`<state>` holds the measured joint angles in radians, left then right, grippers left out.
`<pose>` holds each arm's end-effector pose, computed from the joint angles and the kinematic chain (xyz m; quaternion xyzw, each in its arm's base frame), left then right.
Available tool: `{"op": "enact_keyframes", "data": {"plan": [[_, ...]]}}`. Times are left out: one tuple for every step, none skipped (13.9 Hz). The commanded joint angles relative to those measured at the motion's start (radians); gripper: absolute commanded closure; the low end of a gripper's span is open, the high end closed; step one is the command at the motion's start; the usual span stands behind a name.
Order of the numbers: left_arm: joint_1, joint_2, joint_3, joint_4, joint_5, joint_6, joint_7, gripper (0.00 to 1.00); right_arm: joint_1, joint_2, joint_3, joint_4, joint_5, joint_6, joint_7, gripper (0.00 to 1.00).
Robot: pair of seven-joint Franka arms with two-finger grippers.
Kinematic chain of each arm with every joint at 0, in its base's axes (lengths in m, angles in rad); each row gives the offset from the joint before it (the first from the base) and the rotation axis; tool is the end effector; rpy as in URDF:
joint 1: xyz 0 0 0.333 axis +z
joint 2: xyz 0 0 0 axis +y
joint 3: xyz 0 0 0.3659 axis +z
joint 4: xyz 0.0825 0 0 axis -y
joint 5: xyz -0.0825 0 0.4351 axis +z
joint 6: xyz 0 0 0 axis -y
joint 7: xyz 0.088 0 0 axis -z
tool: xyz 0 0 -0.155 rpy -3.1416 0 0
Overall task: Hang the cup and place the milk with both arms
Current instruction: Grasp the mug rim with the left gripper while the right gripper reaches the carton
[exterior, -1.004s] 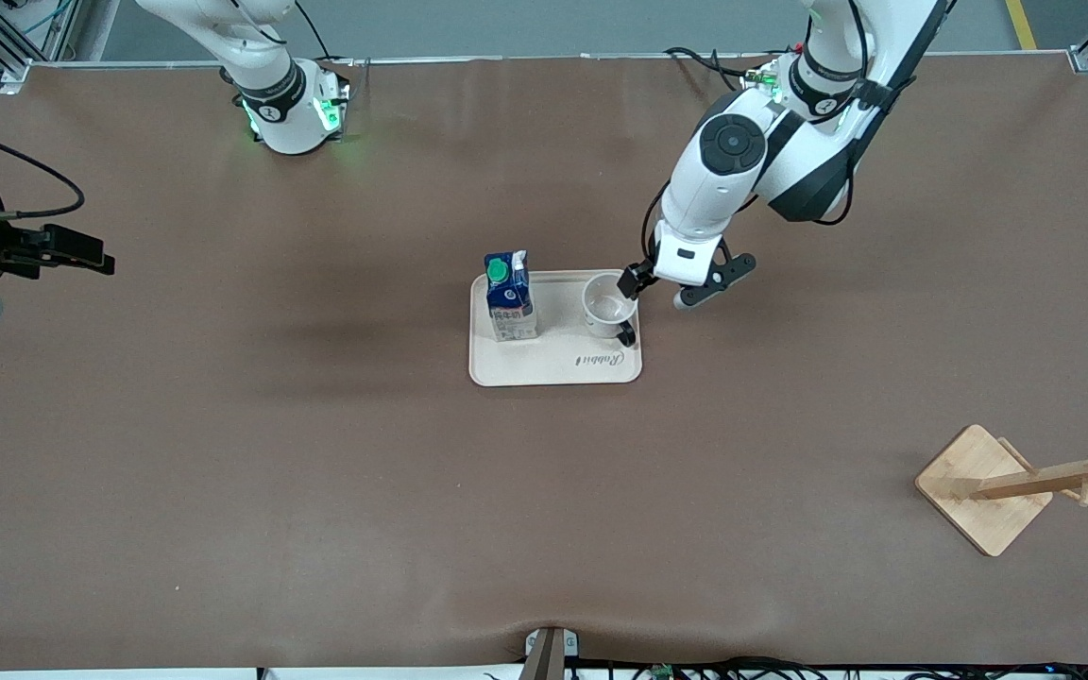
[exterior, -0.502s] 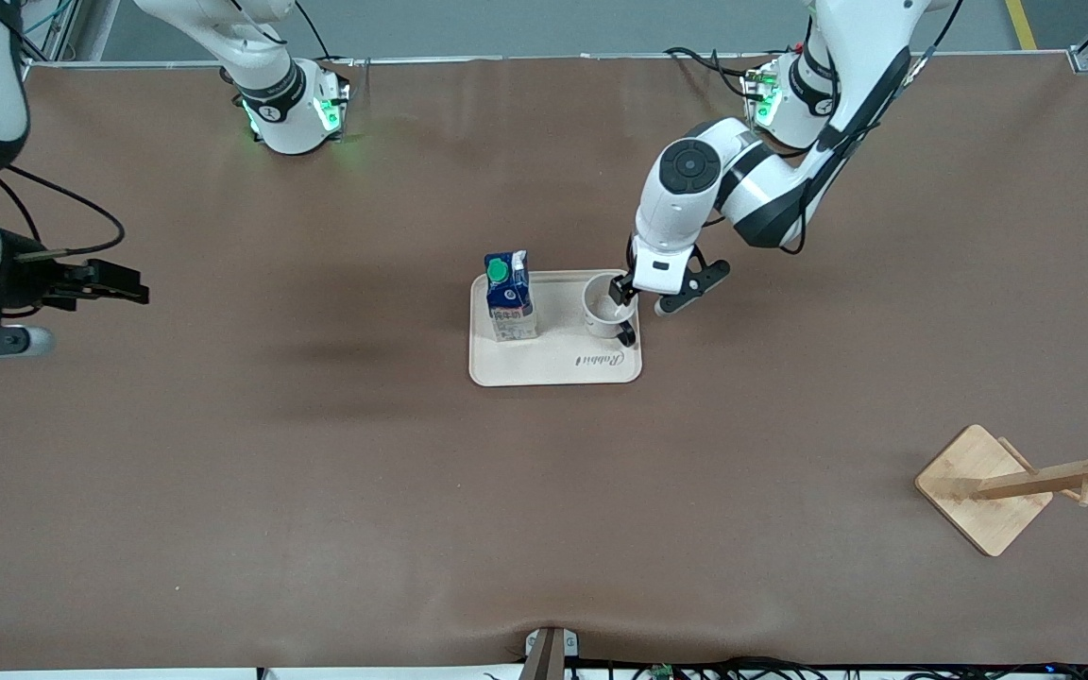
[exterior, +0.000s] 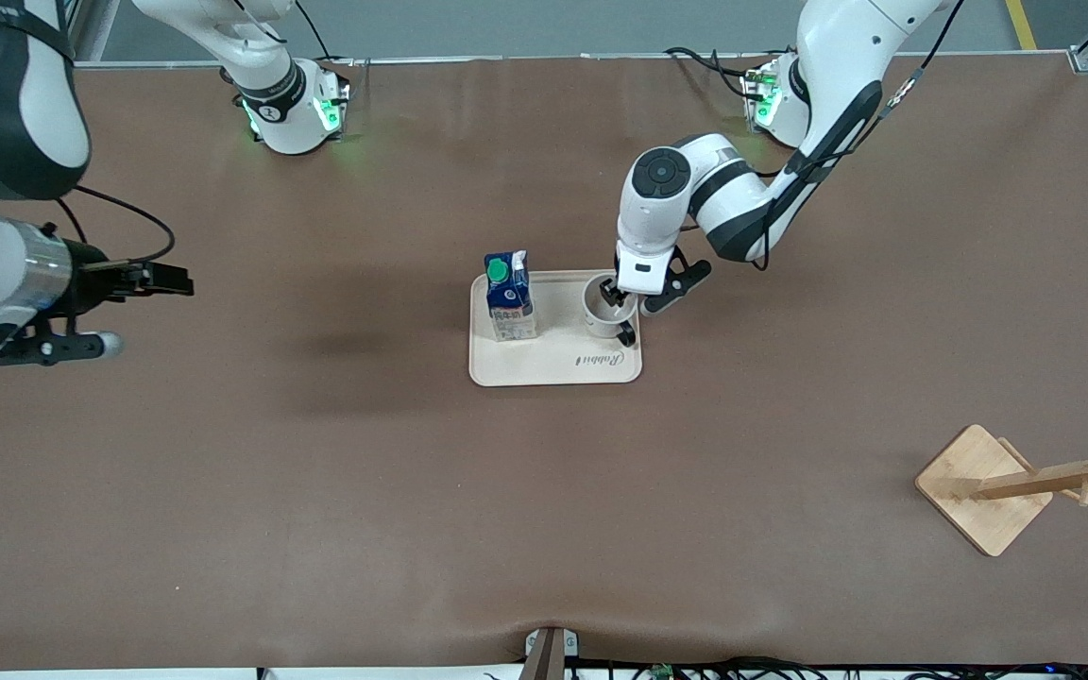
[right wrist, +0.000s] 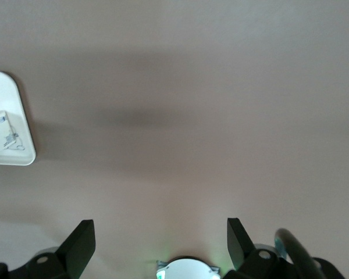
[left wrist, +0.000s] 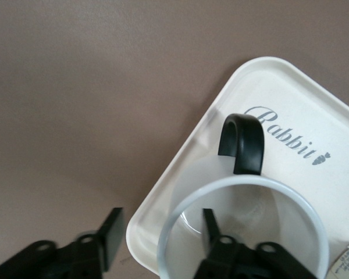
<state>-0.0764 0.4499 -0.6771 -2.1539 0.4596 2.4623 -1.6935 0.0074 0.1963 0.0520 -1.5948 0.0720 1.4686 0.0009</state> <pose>0.4479 -0.4162 0.1872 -0.9518 -0.3066 -0.0031 0.0012 0.6276 0.0469 0.4870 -0.9858 -0.0270 0.1615 0.0362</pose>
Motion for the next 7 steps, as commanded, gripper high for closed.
{"op": "enact_keyframes", "data": {"plan": [[-0.002,0.02,-0.004,0.031,0.037,0.004,-0.029,0.84,0.045,-0.011,-0.001,-0.014,0.035,0.007,0.079,0.0],[-0.002,0.02,-0.004,0.034,0.045,0.004,-0.028,0.99,0.068,-0.011,-0.003,-0.013,0.04,0.009,0.096,0.0],[-0.002,0.02,-0.004,0.04,0.05,0.004,-0.023,1.0,0.081,-0.011,-0.001,-0.013,0.042,0.01,0.135,0.0],[-0.002,0.018,-0.004,0.046,0.062,0.004,-0.017,1.0,0.101,-0.011,-0.001,-0.008,0.049,0.01,0.183,0.0],[0.001,0.015,-0.004,0.051,0.082,0.004,-0.015,1.0,0.13,-0.012,-0.001,-0.005,0.066,0.013,0.241,0.0],[0.001,0.013,-0.004,0.066,0.091,0.003,-0.012,1.0,0.152,-0.011,-0.001,0.002,0.077,0.018,0.292,0.0],[0.001,0.006,-0.004,0.072,0.093,0.001,-0.011,1.0,0.181,-0.009,-0.001,0.009,0.089,0.041,0.319,0.0]]}}
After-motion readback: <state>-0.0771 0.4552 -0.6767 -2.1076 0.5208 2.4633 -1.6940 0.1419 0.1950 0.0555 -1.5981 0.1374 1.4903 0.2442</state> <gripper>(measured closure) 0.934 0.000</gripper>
